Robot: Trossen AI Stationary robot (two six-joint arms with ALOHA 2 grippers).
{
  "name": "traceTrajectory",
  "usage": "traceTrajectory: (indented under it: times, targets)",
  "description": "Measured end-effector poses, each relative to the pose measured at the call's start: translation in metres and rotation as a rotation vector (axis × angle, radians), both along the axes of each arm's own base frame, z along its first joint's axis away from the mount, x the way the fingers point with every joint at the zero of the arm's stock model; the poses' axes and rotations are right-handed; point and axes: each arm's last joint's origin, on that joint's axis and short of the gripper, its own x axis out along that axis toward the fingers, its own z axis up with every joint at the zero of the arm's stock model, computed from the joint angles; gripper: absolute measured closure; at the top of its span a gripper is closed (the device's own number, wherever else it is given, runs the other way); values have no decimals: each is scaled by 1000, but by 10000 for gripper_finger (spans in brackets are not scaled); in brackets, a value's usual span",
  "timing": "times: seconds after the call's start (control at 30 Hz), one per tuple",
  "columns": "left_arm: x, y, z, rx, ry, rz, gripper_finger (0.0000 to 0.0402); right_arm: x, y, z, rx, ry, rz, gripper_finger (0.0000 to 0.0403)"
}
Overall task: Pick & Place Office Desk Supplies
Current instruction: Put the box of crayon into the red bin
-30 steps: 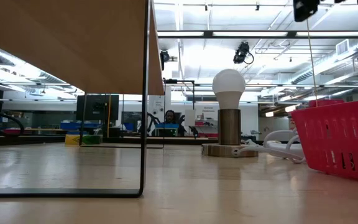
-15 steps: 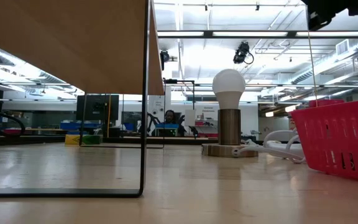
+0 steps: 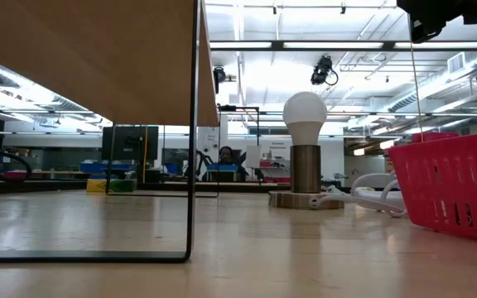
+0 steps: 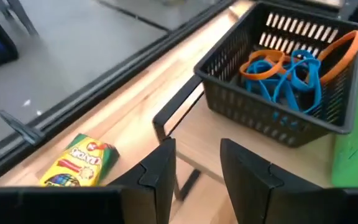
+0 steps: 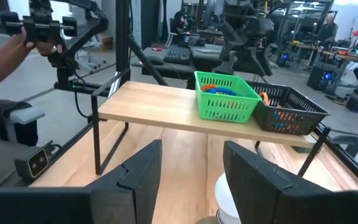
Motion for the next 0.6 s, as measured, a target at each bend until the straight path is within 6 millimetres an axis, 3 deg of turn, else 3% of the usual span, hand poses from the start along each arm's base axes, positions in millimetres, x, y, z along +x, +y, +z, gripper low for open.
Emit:
traceTrajectory:
  times: [0.23, 0.37, 0.6]
  targets:
    - [18, 16, 3, -45, 212, 174, 269, 0, 0, -1, -3, 5, -14, 222]
    - [30, 29, 2, -97, 296, 171, 269, 0, 0, -1, -5, 9, -14, 222]
    - [39, 62, 27, -162, 401, 199, 270, 0, 0, -1, -7, 13, -13, 222]
